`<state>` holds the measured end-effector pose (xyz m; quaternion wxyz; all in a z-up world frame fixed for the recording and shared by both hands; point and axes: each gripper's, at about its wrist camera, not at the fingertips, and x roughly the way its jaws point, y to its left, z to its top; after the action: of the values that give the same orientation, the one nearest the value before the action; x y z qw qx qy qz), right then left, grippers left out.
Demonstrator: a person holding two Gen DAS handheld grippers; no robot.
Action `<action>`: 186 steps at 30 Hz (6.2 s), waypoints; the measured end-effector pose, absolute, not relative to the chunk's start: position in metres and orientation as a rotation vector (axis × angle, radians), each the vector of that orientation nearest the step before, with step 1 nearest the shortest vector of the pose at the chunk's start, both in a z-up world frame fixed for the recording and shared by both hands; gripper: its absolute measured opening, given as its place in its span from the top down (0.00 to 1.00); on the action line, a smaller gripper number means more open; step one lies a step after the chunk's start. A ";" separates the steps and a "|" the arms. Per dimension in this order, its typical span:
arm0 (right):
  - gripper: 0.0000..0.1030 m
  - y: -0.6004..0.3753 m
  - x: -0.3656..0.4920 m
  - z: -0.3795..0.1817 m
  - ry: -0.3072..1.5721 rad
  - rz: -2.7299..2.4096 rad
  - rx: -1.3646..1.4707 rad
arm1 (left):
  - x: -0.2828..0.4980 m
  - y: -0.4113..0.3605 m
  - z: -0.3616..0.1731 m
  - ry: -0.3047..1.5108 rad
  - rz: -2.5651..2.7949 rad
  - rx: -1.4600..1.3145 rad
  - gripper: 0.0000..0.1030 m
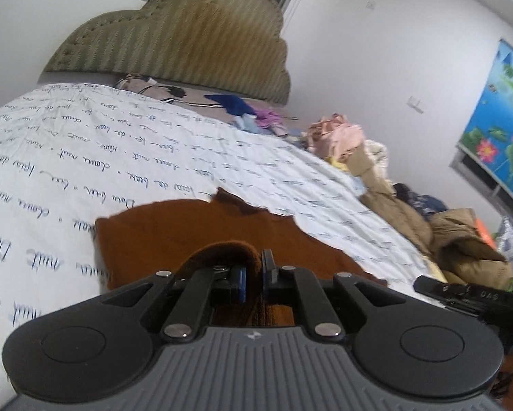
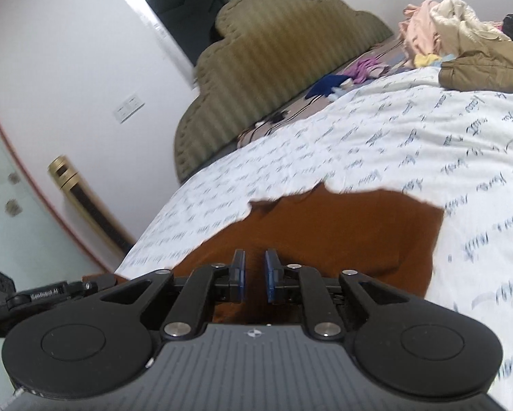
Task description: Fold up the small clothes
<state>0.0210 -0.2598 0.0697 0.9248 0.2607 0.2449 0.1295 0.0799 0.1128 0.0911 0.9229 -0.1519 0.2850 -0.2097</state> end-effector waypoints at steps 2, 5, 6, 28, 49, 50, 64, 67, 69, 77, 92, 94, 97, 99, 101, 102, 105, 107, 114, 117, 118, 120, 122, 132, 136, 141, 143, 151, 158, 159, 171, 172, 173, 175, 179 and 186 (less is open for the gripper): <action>0.87 -0.266 0.042 0.065 0.512 0.241 0.553 | 0.097 0.106 0.088 0.603 -0.412 -0.293 0.92; 0.88 -0.273 0.066 0.049 0.558 0.193 0.580 | 0.113 0.100 0.079 0.638 -0.391 -0.285 0.92; 0.88 -0.274 0.069 0.044 0.571 0.192 0.588 | 0.115 0.100 0.076 0.648 -0.390 -0.282 0.92; 0.90 -0.255 0.115 0.022 0.644 0.168 0.276 | 0.146 0.107 0.073 0.772 -0.290 -0.300 0.92; 0.94 -0.295 0.184 -0.003 0.583 -0.165 0.355 | 0.279 0.071 0.025 0.923 -0.169 -0.246 0.93; 0.94 -0.296 0.186 -0.005 0.592 -0.165 0.353 | 0.282 0.073 0.021 0.943 -0.176 -0.264 0.91; 0.63 -0.274 0.176 0.002 0.618 -0.063 0.266 | 0.274 0.121 0.044 0.834 -0.070 -0.428 0.14; 0.46 -0.266 0.167 0.006 0.629 0.001 0.257 | 0.257 0.117 0.051 0.810 -0.111 -0.298 0.14; 0.37 -0.267 0.161 0.006 0.649 0.027 0.268 | 0.244 0.112 0.052 0.787 -0.142 -0.169 0.14; 0.23 -0.252 0.156 0.008 0.685 0.073 0.212 | 0.225 0.036 0.024 0.765 -0.198 0.411 0.14; 0.11 -0.290 0.097 0.008 0.689 0.074 0.335 | 0.226 0.119 0.054 0.779 0.028 0.144 0.13; 0.11 -0.294 0.083 0.004 0.696 0.106 0.377 | 0.199 0.126 0.054 0.780 -0.067 0.126 0.13; 0.12 -0.301 0.063 0.001 0.696 0.144 0.454 | 0.167 0.133 0.049 0.813 -0.200 0.085 0.14; 0.13 -0.306 0.050 0.000 0.695 0.198 0.527 | 0.154 0.140 0.042 0.842 -0.258 0.047 0.14; 0.15 -0.309 0.039 -0.002 0.696 0.245 0.593 | 0.148 0.150 0.033 0.864 -0.289 -0.007 0.15; 0.17 -0.310 0.034 -0.004 0.700 0.262 0.613 | 0.145 0.154 0.030 0.870 -0.304 -0.036 0.21; 0.25 -0.306 0.022 -0.007 0.712 0.311 0.653 | 0.139 0.163 0.023 0.908 -0.351 -0.113 0.58; 0.37 -0.299 0.018 -0.011 0.731 0.345 0.661 | 0.138 0.164 0.017 0.938 -0.395 -0.155 0.78; 0.89 -0.282 0.012 -0.010 0.746 0.214 0.542 | 0.115 0.160 0.031 0.881 -0.402 -0.107 0.95; 0.92 -0.284 0.000 0.009 0.700 0.154 0.462 | 0.100 0.162 0.039 0.862 -0.402 -0.047 0.95; 0.92 -0.285 -0.003 0.014 0.694 0.141 0.432 | 0.097 0.160 0.035 0.872 -0.394 -0.004 0.95; 0.92 -0.287 -0.002 0.013 0.726 0.150 0.396 | 0.097 0.152 0.020 0.912 -0.364 0.087 0.95; 0.89 -0.285 0.003 0.011 0.750 0.088 0.359 | 0.097 0.154 0.015 0.916 -0.349 0.081 0.93; 0.36 -0.227 0.017 0.050 0.537 0.030 0.161 | 0.091 0.153 0.073 0.683 -0.154 0.063 0.35; 0.30 -0.184 0.055 0.043 0.533 0.053 0.078 | 0.100 0.096 0.076 0.618 -0.187 0.146 0.33; 0.13 -0.158 0.088 0.015 0.595 -0.056 -0.035 | 0.124 0.045 0.028 0.732 -0.061 0.232 0.31; 0.12 -0.164 0.092 0.000 0.645 -0.111 -0.045 | 0.127 0.040 0.009 0.761 -0.028 0.228 0.32; 0.01 -0.201 0.086 -0.014 0.655 -0.167 0.053 | 0.117 0.038 -0.001 0.710 0.007 0.226 0.27; 0.00 -0.196 0.082 -0.028 0.622 -0.178 0.029 | 0.112 0.035 -0.006 0.687 0.022 0.230 0.24; 0.00 -0.197 0.082 -0.028 0.618 -0.176 0.036 | 0.112 0.035 -0.007 0.683 0.027 0.223 0.24; 0.00 -0.204 0.078 -0.030 0.605 -0.162 0.096 | 0.100 0.038 -0.020 0.582 0.054 0.189 0.18; 0.00 -0.204 0.078 -0.030 0.605 -0.161 0.097 | 0.099 0.039 -0.021 0.576 0.054 0.184 0.18; 0.00 -0.204 0.077 -0.030 0.604 -0.162 0.097 | 0.099 0.039 -0.021 0.573 0.052 0.178 0.18; 0.00 -0.204 0.077 -0.030 0.604 -0.164 0.095 | 0.099 0.042 -0.021 0.570 0.050 0.164 0.17; 0.00 -0.204 0.077 -0.030 0.605 -0.165 0.093 | 0.098 0.044 -0.021 0.563 0.047 0.146 0.16; 0.00 -0.203 0.078 -0.031 0.607 -0.168 0.087 | 0.096 0.044 -0.022 0.555 0.051 0.145 0.15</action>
<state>0.0781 -0.2030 -0.0308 0.9498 0.0429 0.2986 -0.0826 0.0960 0.0439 -0.0216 0.9589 0.0713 0.2736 0.0251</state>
